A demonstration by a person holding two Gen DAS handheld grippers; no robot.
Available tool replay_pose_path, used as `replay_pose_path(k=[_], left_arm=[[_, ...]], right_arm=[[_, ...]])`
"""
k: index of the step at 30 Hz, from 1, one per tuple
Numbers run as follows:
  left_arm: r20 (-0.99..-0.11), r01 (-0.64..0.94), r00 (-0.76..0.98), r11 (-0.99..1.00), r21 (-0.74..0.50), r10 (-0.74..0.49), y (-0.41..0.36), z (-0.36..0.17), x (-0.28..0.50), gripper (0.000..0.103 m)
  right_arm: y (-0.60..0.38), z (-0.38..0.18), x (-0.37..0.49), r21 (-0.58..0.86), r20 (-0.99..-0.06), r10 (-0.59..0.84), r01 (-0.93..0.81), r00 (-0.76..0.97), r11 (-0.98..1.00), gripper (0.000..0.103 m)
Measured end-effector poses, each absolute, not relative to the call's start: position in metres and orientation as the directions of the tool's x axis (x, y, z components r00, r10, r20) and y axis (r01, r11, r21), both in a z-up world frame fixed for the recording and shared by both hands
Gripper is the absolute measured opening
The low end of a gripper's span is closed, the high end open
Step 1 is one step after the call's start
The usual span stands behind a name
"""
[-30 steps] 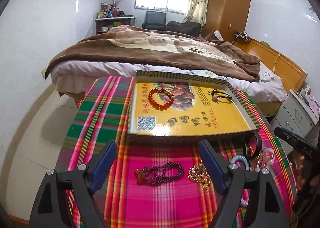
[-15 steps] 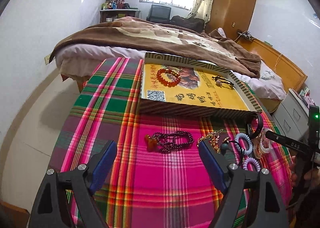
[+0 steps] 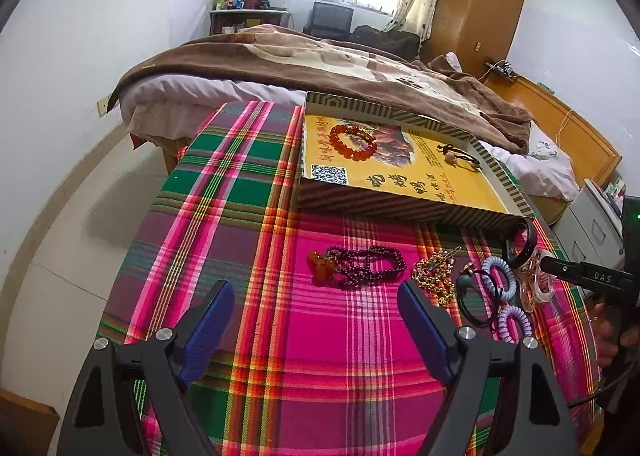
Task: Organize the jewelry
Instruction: 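Grasp the white translucent bangle with the right tool, then grasp the dark maroon bead bracelet with the left tool while the right tool holds the bangle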
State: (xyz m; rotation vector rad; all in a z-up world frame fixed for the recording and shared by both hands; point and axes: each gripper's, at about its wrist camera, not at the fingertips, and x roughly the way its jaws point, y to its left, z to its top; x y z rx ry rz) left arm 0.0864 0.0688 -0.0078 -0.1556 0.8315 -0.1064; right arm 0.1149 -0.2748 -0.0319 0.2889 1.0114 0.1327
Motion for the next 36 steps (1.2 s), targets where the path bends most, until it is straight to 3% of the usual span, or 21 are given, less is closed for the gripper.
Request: replay_pose_path(k=[2, 12, 15, 17, 36], left_arm=[[-0.728, 0.031, 0.668, 0.983, -0.18, -0.154, 0.069, -0.008, 0.086, 0.083], [-0.74, 0.025, 0.656, 0.984, -0.176, -0.149, 0.071, -0.012, 0.086, 0.083], [-0.745, 0.021, 0.651, 0.984, -0.174, -0.146, 0.072, -0.014, 0.086, 0.083], [-0.748, 0.025, 0.648, 0.985, -0.17, -0.146, 0.071, -0.015, 0.088, 0.083], [-0.797, 0.072, 0.589, 0.991, -0.116, -0.136, 0.052, -0.035, 0.146, 0.083]], right_arm=[[-0.274, -0.032, 0.117, 0.323, -0.809, 0.263, 0.023, 0.525, 0.946, 0.031], [-0.281, -0.039, 0.127, 0.415, -0.807, 0.318, 0.095, 0.497, 0.905, 0.03], [-0.278, -0.034, 0.122, 0.4, -0.797, 0.316, 0.058, 0.515, 0.915, 0.015], [-0.279, -0.033, 0.121, 0.413, -0.787, 0.331, 0.048, 0.521, 0.909, 0.012], [-0.317, -0.014, 0.09, 0.423, -0.734, 0.3, 0.065, 0.61, 0.904, 0.01]])
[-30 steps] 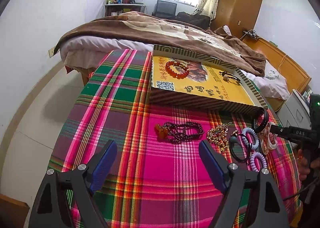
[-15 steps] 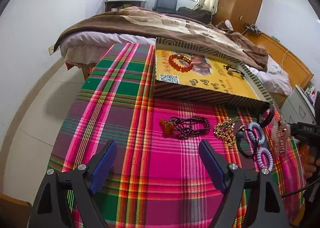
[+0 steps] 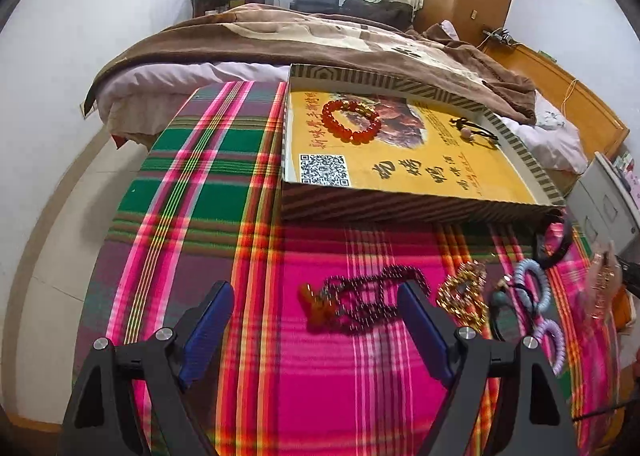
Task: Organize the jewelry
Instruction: 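Grasp the dark maroon bead bracelet with the left tool while the right tool holds the bangle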
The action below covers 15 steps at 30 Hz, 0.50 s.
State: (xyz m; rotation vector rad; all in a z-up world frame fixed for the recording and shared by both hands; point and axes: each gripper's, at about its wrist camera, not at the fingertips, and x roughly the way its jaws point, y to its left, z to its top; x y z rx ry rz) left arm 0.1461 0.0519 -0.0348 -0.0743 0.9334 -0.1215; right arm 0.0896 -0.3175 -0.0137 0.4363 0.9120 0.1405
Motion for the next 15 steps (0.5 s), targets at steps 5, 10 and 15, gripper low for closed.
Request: replay_pose_path(k=[5, 10, 15], left_arm=[[-0.816, 0.072, 0.571, 0.996, -0.058, -0.089, 0.044, -0.042, 0.155, 0.083], [-0.809, 0.1, 0.585, 0.995, 0.001, -0.058, 0.035, -0.045, 0.154, 0.083], [-0.799, 0.128, 0.596, 0.992, 0.001, -0.076, 0.032, -0.043, 0.15, 0.065]], right_arm=[[-0.318, -0.009, 0.088, 0.422, -0.723, 0.299, 0.056, 0.623, 0.905, 0.01], [-0.314, -0.009, 0.089, 0.423, -0.716, 0.307, 0.041, 0.627, 0.905, 0.01], [-0.311, -0.01, 0.089, 0.428, -0.713, 0.316, 0.032, 0.626, 0.903, 0.01]])
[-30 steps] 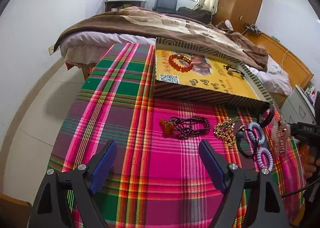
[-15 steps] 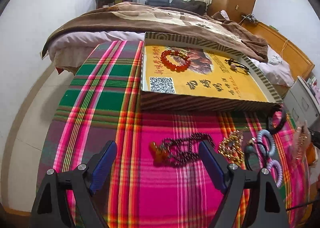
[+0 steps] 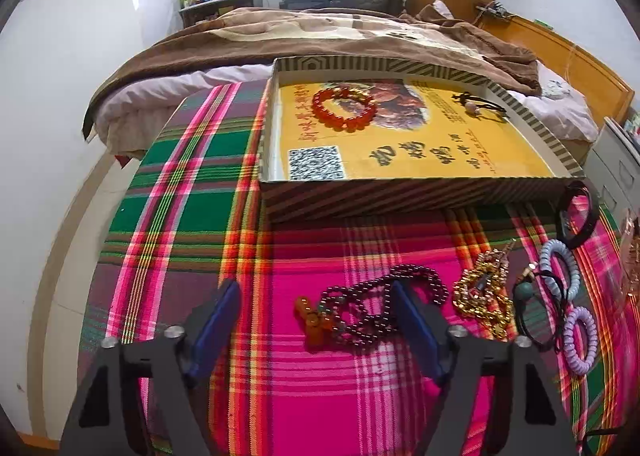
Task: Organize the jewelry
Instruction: 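Grasp the dark maroon bead bracelet with the left tool while the right tool holds the bangle, then lift and carry the maroon bracelet and white bangle over the yellow box lid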
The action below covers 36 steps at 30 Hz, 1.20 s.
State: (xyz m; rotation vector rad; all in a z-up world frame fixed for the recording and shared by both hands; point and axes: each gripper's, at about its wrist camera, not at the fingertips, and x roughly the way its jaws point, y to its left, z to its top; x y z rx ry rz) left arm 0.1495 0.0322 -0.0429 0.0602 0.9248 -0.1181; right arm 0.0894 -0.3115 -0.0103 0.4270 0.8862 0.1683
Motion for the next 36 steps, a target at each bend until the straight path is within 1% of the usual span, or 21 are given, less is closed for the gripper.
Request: replay_pose_path(k=[1, 2, 3, 4, 5, 6, 7, 10, 18, 20, 29, 33, 36], left_arm=[[-0.797, 0.138, 0.599, 0.99, 0.002, -0.082, 0.031, -0.042, 0.148, 0.051], [-0.795, 0.148, 0.601, 0.989, 0.003, -0.087, 0.029, -0.04, 0.147, 0.043], [-0.794, 0.151, 0.602, 0.989, 0.008, -0.085, 0.028, -0.04, 0.147, 0.033], [-0.795, 0.153, 0.6, 0.988, 0.002, -0.091, 0.028, -0.039, 0.147, 0.026], [-0.795, 0.153, 0.598, 0.988, -0.007, -0.098, 0.029, -0.038, 0.147, 0.023], [-0.795, 0.153, 0.597, 0.988, -0.022, -0.11, 0.03, -0.038, 0.147, 0.017], [-0.795, 0.151, 0.596, 0.988, -0.033, -0.118, 0.031, -0.038, 0.146, 0.015], [-0.791, 0.144, 0.596, 0.988, -0.063, -0.137, 0.035, -0.036, 0.145, 0.011], [-0.767, 0.146, 0.624, 0.986, -0.075, -0.151, 0.035, -0.021, 0.137, 0.01], [-0.758, 0.15, 0.633, 0.985, -0.083, -0.16, 0.035, -0.015, 0.136, 0.006], [-0.709, 0.171, 0.679, 0.98, -0.101, -0.191, 0.035, 0.019, 0.129, 0.006], [-0.692, 0.179, 0.684, 0.973, -0.146, -0.23, 0.039, 0.03, 0.13, 0.006], [-0.68, 0.186, 0.697, 0.973, -0.134, -0.227, 0.038, 0.039, 0.13, 0.006]], right_arm=[[-0.311, -0.011, 0.09, 0.43, -0.713, 0.317, 0.032, 0.626, 0.902, 0.01], [-0.311, -0.011, 0.089, 0.43, -0.712, 0.317, 0.033, 0.626, 0.902, 0.01], [-0.311, -0.011, 0.089, 0.431, -0.712, 0.317, 0.033, 0.627, 0.902, 0.01], [-0.311, -0.011, 0.09, 0.431, -0.712, 0.317, 0.033, 0.626, 0.902, 0.01], [-0.311, -0.011, 0.089, 0.432, -0.711, 0.318, 0.033, 0.627, 0.901, 0.01], [-0.311, -0.011, 0.089, 0.432, -0.711, 0.318, 0.033, 0.628, 0.901, 0.01], [-0.312, -0.011, 0.089, 0.433, -0.711, 0.318, 0.033, 0.628, 0.901, 0.01], [-0.312, -0.011, 0.089, 0.433, -0.711, 0.319, 0.032, 0.627, 0.901, 0.01], [-0.311, -0.008, 0.087, 0.434, -0.703, 0.32, 0.026, 0.635, 0.901, 0.01], [-0.312, -0.005, 0.086, 0.435, -0.699, 0.322, 0.023, 0.638, 0.9, 0.01], [-0.311, 0.012, 0.085, 0.431, -0.674, 0.319, 0.003, 0.667, 0.903, 0.01], [-0.311, 0.018, 0.084, 0.43, -0.664, 0.321, -0.006, 0.676, 0.903, 0.01], [-0.31, 0.023, 0.086, 0.426, -0.658, 0.32, -0.014, 0.681, 0.905, 0.01]])
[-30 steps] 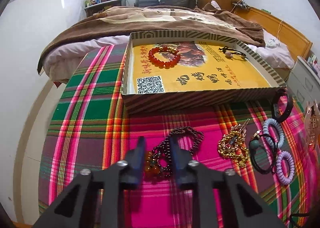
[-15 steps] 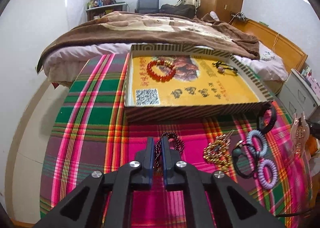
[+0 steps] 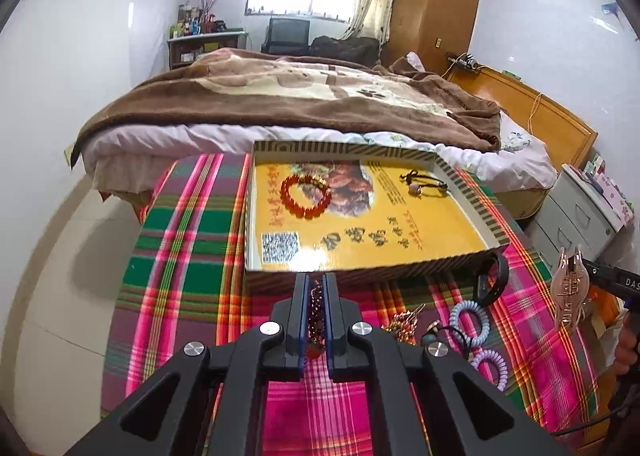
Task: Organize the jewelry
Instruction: 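Lift and carry the maroon bracelet and white bangle over the yellow box lid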
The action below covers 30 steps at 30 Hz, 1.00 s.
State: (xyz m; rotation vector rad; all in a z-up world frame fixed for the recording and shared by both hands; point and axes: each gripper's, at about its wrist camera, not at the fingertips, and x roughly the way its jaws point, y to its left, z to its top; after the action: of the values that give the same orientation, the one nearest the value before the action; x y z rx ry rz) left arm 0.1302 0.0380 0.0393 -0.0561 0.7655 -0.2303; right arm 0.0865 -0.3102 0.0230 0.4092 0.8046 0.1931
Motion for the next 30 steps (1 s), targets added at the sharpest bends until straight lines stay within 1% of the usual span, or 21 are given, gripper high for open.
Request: replay_pose_path(k=[5, 14, 16, 18, 21, 23, 24, 25, 27, 30], left_arm=[[-0.665, 0.192, 0.711, 0.973, -0.13, -0.229, 0.035, 0.052, 0.139, 0.006], [-0.64, 0.208, 0.726, 0.967, -0.146, -0.253, 0.03, 0.069, 0.17, 0.006], [-0.647, 0.207, 0.719, 0.967, -0.151, -0.255, 0.032, 0.066, 0.174, 0.006], [-0.665, 0.207, 0.707, 0.97, -0.129, -0.24, 0.034, 0.058, 0.174, 0.006], [-0.709, 0.197, 0.665, 0.97, -0.139, -0.237, 0.044, 0.037, 0.171, 0.006], [-0.729, 0.19, 0.649, 0.974, -0.125, -0.22, 0.048, 0.022, 0.165, 0.009], [-0.747, 0.193, 0.63, 0.974, -0.117, -0.215, 0.05, 0.012, 0.163, 0.02], [-0.758, 0.196, 0.615, 0.973, -0.121, -0.218, 0.051, 0.005, 0.161, 0.044], [-0.774, 0.201, 0.589, 0.97, -0.135, -0.23, 0.053, -0.01, 0.157, 0.073], [-0.783, 0.227, 0.58, 0.968, -0.111, -0.226, 0.046, -0.018, 0.155, 0.073]], right_arm=[[-0.304, 0.039, 0.098, 0.402, -0.65, 0.319, -0.044, 0.69, 0.915, 0.01], [-0.277, 0.068, 0.158, 0.338, -0.653, 0.315, -0.107, 0.688, 0.935, 0.01], [-0.273, 0.071, 0.164, 0.34, -0.649, 0.325, -0.121, 0.688, 0.933, 0.01], [-0.27, 0.071, 0.167, 0.344, -0.641, 0.334, -0.131, 0.691, 0.93, 0.01], [-0.264, 0.069, 0.168, 0.34, -0.639, 0.341, -0.144, 0.69, 0.929, 0.01], [-0.263, 0.064, 0.168, 0.346, -0.643, 0.348, -0.148, 0.682, 0.927, 0.01], [-0.262, 0.064, 0.168, 0.346, -0.645, 0.349, -0.147, 0.68, 0.927, 0.01], [-0.261, 0.063, 0.168, 0.343, -0.648, 0.348, -0.148, 0.678, 0.928, 0.01], [-0.26, 0.062, 0.169, 0.34, -0.65, 0.348, -0.151, 0.675, 0.928, 0.01], [-0.259, 0.064, 0.169, 0.34, -0.648, 0.348, -0.151, 0.677, 0.928, 0.01]])
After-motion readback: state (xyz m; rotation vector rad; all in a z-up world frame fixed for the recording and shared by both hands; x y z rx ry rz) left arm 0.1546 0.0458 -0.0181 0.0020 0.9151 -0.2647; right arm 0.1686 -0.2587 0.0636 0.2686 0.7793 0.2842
